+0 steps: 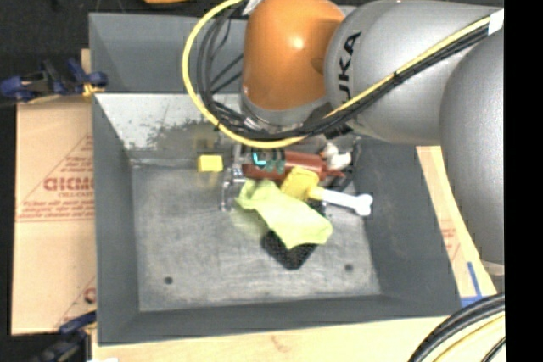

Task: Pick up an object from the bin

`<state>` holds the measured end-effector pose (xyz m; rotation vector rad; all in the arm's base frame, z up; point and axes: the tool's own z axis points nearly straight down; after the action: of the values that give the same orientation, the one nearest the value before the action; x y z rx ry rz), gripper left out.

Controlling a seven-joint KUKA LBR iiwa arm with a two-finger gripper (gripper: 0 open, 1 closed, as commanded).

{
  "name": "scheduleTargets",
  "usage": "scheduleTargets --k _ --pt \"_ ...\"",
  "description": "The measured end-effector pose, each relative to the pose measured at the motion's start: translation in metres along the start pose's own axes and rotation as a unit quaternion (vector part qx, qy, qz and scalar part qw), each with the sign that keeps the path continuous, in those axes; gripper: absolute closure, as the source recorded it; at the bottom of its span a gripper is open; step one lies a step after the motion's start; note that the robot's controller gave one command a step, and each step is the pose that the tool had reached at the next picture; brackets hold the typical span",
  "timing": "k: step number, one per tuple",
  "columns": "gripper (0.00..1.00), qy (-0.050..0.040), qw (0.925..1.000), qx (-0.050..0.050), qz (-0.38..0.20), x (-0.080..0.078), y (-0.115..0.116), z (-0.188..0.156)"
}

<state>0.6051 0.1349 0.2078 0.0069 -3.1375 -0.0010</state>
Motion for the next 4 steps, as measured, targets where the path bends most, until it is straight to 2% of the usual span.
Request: scheduleTargets --k 1,2,3,4 --pt "0.00 -0.0039 1.0000 0.000 0.001 -0.001 -0.001 -0.005" --pt "0.00 -0.0080 0.9998 -0.001 0.017 -0.014 -0.011 0.042" --pt "1.00 -0.0060 0.9945 -0.001 0.105 -0.051 -0.062 0.133" --pt "0.00 -0.0042 0.9945 -0.001 0.105 -0.049 -0.062 0.135"
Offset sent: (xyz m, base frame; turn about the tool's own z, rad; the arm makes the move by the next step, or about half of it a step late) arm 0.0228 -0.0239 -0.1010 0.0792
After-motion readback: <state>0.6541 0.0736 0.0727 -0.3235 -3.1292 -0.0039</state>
